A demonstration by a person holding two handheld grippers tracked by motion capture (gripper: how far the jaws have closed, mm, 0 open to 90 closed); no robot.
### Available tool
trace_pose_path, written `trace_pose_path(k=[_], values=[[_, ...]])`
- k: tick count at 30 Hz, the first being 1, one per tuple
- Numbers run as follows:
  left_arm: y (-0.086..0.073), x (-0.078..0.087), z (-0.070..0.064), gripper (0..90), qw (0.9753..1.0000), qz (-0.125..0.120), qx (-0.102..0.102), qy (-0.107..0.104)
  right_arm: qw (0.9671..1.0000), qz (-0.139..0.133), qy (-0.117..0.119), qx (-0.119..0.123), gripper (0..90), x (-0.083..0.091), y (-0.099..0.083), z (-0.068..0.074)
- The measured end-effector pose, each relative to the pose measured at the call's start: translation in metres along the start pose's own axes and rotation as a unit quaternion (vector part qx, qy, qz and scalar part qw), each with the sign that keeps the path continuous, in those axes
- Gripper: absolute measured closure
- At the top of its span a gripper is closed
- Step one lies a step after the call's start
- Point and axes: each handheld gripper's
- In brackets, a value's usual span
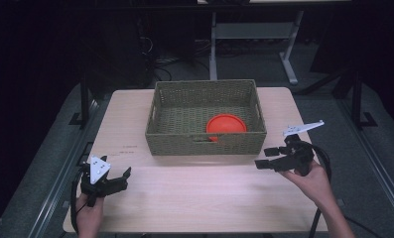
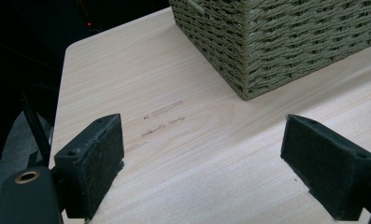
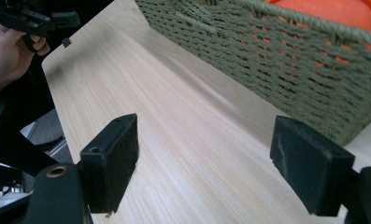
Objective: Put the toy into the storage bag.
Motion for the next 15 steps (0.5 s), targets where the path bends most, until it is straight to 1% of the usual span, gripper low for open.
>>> trace_pose_path(k=[6, 7, 9, 10, 14, 15], values=[[0.0, 0.0, 0.0, 12.8, 1.0, 0.0, 0.001, 0.0, 1.0, 0.0, 0.003, -0.007, 23.1, 0.0, -0.013, -0.003], [0.0, 0.0, 0.0, 12.9, 1.0, 0.0, 0.001, 0.0, 1.0, 0.0, 0.002, -0.01, 23.1, 0.0, -0.015, -0.003], [0.0, 0.0, -0.001, 12.8, 1.0, -0.001, 0.0, 0.0, 1.0, -0.001, -0.001, -0.007, 23.0, 0.001, -0.022, -0.004], [0.0, 0.0, -0.001, 12.8, 1.0, -0.001, 0.001, 0.0, 1.0, -0.001, -0.001, -0.007, 23.0, 0.001, -0.022, -0.004], [0.0, -0.001, -0.001, 12.8, 1.0, 0.0, 0.002, 0.0, 0.9999, -0.002, -0.003, -0.014, 23.0, 0.001, -0.034, -0.005], [0.0, -0.001, -0.001, 12.8, 1.0, 0.0, 0.002, 0.0, 0.9999, -0.002, -0.003, -0.014, 23.0, 0.001, -0.034, -0.005]])
Point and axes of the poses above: each handheld gripper's, and its own axes: x roughly backward along the jaws, y roughly out of its top, z roughly to its left, and after that the axes turned 8 degrees about y, right-handed
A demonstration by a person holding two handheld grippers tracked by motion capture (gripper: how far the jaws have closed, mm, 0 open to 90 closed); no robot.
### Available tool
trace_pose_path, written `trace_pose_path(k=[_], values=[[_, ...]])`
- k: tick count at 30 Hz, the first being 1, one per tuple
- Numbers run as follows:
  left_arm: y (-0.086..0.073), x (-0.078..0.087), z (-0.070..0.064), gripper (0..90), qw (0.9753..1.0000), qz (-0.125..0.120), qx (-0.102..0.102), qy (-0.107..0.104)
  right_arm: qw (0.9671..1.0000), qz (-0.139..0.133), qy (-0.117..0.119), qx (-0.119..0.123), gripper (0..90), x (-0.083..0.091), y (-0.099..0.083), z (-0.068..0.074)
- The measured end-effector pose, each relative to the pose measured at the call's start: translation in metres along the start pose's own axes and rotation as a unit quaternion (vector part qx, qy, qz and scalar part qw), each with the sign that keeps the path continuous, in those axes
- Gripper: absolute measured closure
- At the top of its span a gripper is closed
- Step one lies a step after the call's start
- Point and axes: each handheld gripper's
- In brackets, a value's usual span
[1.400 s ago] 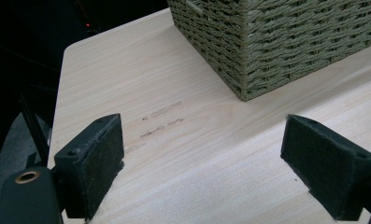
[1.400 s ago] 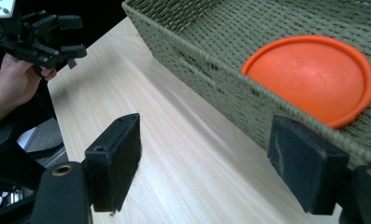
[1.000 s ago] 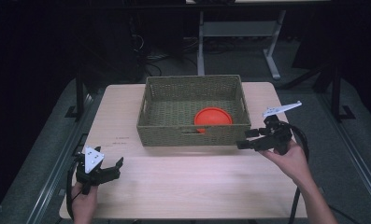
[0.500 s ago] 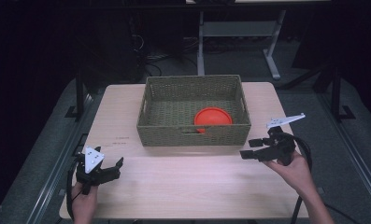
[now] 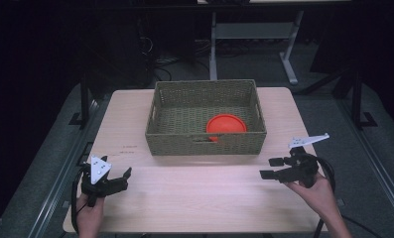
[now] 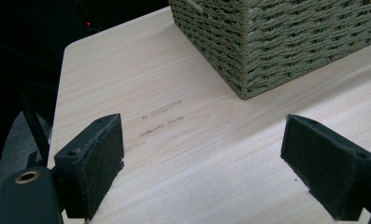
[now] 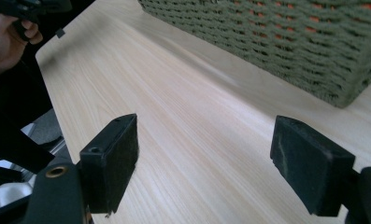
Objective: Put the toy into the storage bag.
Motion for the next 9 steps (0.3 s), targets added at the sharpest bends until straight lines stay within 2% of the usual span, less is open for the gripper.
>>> trace_pose_path(k=[4, 9], values=[[0.0, 0.0, 0.0, 12.9, 1.0, 0.002, -0.002, 0.001, 1.0, 0.0, 0.001, -0.007, 22.9, -0.001, -0.012, -0.001], [0.001, -0.001, 0.0, 12.9, 1.0, 0.002, -0.004, 0.0, 0.9995, -0.022, -0.024, 0.001, 23.4, -0.001, -0.033, 0.001]])
Point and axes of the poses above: each handheld gripper's, and its own axes: x roughly backward along the jaws, y roughly out of its top, z roughly to its left, and after that the axes turned 8 degrees about y, right-handed
